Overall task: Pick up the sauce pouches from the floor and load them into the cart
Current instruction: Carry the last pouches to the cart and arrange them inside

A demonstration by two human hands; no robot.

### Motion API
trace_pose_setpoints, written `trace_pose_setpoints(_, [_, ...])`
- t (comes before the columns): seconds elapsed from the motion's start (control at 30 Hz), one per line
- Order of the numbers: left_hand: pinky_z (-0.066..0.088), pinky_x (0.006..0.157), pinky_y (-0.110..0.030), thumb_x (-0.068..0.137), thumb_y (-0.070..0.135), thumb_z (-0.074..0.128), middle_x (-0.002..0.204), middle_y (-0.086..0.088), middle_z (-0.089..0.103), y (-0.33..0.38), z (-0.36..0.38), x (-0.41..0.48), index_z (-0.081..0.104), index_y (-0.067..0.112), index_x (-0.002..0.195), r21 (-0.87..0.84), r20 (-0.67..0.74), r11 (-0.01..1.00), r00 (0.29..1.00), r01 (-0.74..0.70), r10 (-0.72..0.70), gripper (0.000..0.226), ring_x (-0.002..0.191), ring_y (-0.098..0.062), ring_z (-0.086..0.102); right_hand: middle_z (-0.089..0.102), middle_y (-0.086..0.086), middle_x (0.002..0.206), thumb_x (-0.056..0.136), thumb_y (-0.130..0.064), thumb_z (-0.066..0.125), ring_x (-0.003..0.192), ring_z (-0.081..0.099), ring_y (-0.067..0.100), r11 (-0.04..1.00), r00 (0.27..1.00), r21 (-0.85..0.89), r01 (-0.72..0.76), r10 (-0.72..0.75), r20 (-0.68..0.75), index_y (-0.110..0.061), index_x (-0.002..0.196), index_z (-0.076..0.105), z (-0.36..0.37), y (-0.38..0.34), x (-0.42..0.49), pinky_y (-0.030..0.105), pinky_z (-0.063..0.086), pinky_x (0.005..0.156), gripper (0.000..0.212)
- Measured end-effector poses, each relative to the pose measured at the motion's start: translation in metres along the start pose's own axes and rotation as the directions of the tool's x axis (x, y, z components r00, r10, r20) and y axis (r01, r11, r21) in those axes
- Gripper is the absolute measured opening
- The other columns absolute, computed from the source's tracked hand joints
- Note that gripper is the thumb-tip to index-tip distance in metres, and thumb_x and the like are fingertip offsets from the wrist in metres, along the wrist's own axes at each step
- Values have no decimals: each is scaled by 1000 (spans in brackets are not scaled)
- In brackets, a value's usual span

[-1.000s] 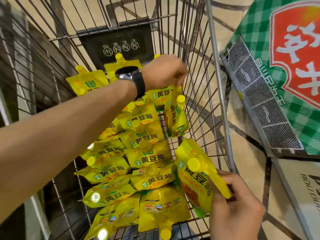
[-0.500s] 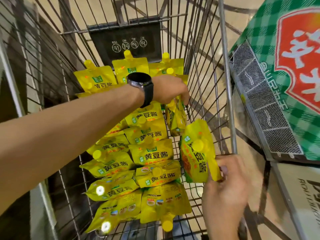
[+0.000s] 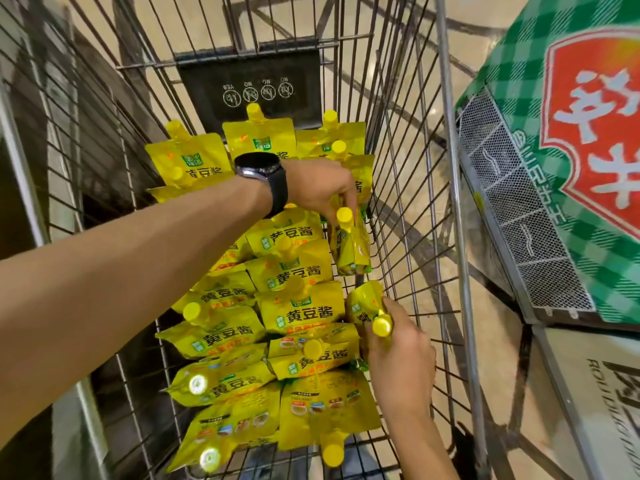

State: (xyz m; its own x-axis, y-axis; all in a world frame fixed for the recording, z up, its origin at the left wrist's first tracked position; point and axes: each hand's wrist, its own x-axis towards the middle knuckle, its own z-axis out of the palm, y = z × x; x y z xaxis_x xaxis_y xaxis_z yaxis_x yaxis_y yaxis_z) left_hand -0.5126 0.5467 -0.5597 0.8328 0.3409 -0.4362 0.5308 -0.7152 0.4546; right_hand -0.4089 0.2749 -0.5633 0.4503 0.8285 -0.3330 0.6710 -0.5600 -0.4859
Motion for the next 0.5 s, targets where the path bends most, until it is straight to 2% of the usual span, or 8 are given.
trace_pose_setpoints(0.1, [38, 73, -27, 85, 36, 77, 111, 3, 72, 4, 4, 6, 74, 20, 114, 1, -58, 1000, 998, 12, -12, 33, 90, -11, 56, 72, 4, 87, 91, -12, 64, 78, 66, 24, 1000, 1000, -3, -10, 10, 18, -22, 125, 64, -5, -2, 12, 32, 52, 68, 36])
trace_pose_setpoints(0.17, [41, 75, -27, 86, 33, 76, 112, 1, 72, 9, 8, 11, 73, 17, 114, -27, -103, 999, 994, -29, 26, 32, 94, -15, 60, 71, 4, 82, 92, -14, 63, 71, 63, 22, 999, 1000, 39, -11, 10, 10, -20, 123, 65, -9, -3, 13, 28, 46, 62, 31])
trace_pose_setpoints(0.27, [50, 84, -32, 87, 31, 75, 111, 1, 71, 19, 13, 15, 71, 16, 113, -82, -120, 992, 990, -91, 81, 30, 98, -14, 62, 71, 3, 83, 91, -15, 67, 68, 59, 16, 998, 999, 52, -29, 28, 19, -16, 123, 65, -10, -4, 18, 24, 43, 62, 32])
trace_pose_setpoints(0.33, [49, 86, -33, 87, 27, 75, 113, -1, 69, 14, 18, 18, 68, 14, 115, -78, -114, 995, 992, -54, 45, 31, 97, -14, 60, 72, 2, 91, 89, -19, 68, 72, 57, 15, 999, 998, 19, -26, 25, 50, -16, 122, 66, -9, -6, 21, 24, 42, 65, 32])
trace_pose_setpoints(0.4, [44, 86, -31, 87, 24, 74, 118, -2, 66, 8, 25, 18, 64, 15, 120, -58, -123, 998, 992, -6, -1, 36, 100, -16, 57, 73, 3, 102, 89, -22, 68, 86, 63, 22, 1000, 998, -15, -8, 9, 63, -18, 125, 64, -9, -12, 25, 30, 46, 72, 36])
trace_pose_setpoints(0.5, [45, 95, -45, 85, 24, 75, 116, -4, 66, 3, 36, 16, 64, 17, 116, -49, -176, 999, 984, -5, -3, 33, 108, -26, 59, 72, 3, 110, 90, -23, 67, 101, 65, 23, 1000, 998, -2, 2, -1, 67, -18, 130, 59, -9, -18, 26, 31, 48, 82, 41])
